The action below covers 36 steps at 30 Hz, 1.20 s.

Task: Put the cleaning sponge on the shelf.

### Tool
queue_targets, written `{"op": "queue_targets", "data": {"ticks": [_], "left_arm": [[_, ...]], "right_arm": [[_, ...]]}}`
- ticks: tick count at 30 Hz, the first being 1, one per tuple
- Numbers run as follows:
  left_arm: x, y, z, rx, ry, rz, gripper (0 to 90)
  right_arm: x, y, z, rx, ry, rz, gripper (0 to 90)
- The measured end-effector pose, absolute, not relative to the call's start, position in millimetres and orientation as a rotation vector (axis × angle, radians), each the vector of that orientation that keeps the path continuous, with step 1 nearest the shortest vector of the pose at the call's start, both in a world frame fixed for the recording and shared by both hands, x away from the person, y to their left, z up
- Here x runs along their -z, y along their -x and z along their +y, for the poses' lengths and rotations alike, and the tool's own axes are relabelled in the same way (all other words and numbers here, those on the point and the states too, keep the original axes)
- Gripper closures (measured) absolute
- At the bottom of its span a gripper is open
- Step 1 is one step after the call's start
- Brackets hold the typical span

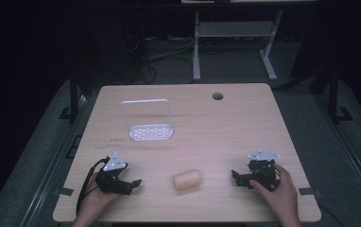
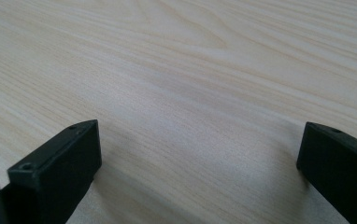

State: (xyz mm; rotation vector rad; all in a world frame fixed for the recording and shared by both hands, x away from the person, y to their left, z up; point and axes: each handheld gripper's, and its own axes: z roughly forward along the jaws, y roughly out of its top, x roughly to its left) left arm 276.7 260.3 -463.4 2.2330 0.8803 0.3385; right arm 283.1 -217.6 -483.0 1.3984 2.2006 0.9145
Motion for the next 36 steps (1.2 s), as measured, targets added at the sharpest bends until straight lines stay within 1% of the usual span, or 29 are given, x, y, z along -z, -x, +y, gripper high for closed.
{"op": "queue_targets", "data": {"ticks": [22, 36], "left_arm": [[449, -276, 249, -0.320, -2.260, 0.789, 13.6], [444, -270, 235, -0.293, -2.260, 0.723, 13.6]], "right_arm": [[483, -283, -218, -0.915, -1.399, 2.201, 0.0], [483, -283, -218, -0.916, -1.398, 2.202, 0.0]]}}
